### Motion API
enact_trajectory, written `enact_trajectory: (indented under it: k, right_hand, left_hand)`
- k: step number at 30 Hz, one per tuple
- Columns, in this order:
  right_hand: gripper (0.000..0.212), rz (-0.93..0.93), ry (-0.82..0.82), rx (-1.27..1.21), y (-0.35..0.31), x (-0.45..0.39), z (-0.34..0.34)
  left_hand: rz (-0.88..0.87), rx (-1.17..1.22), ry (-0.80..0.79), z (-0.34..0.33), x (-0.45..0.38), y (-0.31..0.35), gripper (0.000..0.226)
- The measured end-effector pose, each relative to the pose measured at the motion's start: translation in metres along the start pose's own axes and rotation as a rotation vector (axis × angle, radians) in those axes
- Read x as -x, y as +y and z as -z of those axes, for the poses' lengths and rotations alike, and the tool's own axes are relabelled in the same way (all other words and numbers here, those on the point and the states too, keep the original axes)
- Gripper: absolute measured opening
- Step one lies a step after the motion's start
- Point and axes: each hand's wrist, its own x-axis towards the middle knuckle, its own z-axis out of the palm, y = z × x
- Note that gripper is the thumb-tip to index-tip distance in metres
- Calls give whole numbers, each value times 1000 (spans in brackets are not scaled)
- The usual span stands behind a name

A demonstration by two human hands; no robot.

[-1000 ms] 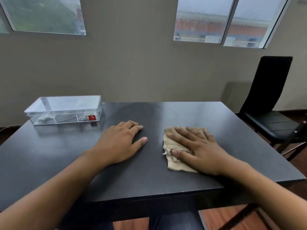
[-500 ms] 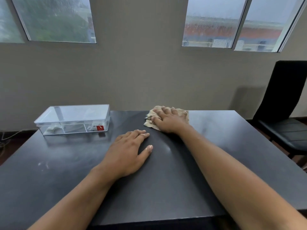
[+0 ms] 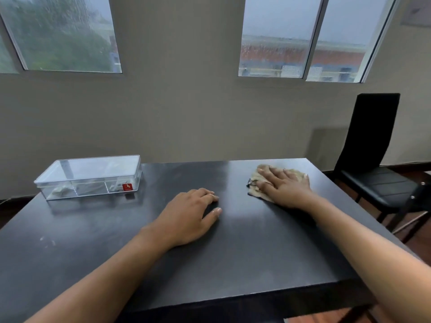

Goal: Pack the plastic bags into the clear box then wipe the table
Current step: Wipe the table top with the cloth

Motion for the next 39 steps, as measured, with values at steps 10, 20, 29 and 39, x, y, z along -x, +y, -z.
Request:
enact_trajectory:
  k: [10,20,29,39]
  right_hand:
    - [65,139,16,-2,57,168,-4]
    - [65,-206,108,-53,81,153,-7]
    - [67,-134,55,-55,88,154,-4]
    - [71,-271,22,-118,100,6,17]
  left_hand:
    - [-174,37,-49,-24,-35,65,50]
    - [-229,55,-107,-27,-53,84,47]
    - [-242,-71,-92,-27,-69,63,61]
    - [-208,-7,-68,-33,-74,59,63]
